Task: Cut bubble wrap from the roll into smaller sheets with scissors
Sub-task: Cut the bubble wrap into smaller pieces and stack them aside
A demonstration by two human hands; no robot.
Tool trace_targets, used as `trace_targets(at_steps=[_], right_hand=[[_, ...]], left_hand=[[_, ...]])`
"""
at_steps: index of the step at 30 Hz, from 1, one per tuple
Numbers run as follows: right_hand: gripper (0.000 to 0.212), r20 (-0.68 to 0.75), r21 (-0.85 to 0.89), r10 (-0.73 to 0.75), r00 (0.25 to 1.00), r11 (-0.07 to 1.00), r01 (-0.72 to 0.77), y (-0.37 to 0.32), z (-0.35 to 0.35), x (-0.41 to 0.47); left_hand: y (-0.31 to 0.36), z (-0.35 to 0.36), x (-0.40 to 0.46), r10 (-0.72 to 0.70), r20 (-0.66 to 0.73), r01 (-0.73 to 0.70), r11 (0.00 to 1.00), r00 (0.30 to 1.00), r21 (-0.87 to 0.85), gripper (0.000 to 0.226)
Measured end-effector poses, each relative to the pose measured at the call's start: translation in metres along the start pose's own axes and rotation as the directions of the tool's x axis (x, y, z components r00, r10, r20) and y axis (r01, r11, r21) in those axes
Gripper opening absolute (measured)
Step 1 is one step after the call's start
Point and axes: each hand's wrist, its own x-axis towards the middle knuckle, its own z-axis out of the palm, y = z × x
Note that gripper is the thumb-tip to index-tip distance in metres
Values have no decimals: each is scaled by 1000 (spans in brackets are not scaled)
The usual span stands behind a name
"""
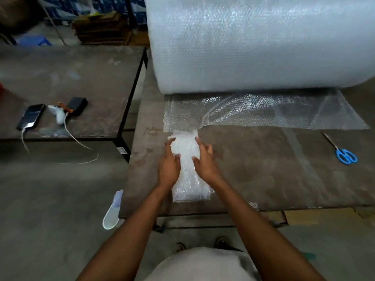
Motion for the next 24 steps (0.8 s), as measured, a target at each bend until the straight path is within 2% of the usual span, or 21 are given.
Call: trace_targets(at_steps=[3,6,8,11,13,15,18,20,24], right_hand=[[65,27,-205,-15,1000,979,21,10,25,2],[67,63,-497,-42,997,865,68,20,36,-7],[65,20,-578,-80,997,812,77,19,37,-15],[64,-36,-598,-204,978,789,142,17,41,-17],[65,9,-633,-271,963,744,215,16,46,-16],[65,60,-650,-238,970,728,219,23,54,-18],[64,69,-572,-124,990,808,141,38,58,-20],[65,72,-541,-110,991,831,131,42,58,-21],[65,97,-519,-85,992,846,123,40,54,-19]], left_hand=[[-16,2,-7,-22,80,0,966,997,258,42],[-26,4,-17,20,136,-86,865,990,494,48],[-25,1,-23,49,96,-94,827,994,555,54],[-11,-2,-25,141,37,-141,852,989,505,55],[-7,2,-20,212,82,-224,839,974,495,56],[-16,9,-15,211,159,-263,825,964,500,57],[-43,14,-15,134,238,-242,822,962,515,58],[-53,13,-17,110,258,-229,838,960,495,61],[-46,12,-16,118,268,-254,792,956,556,64]])
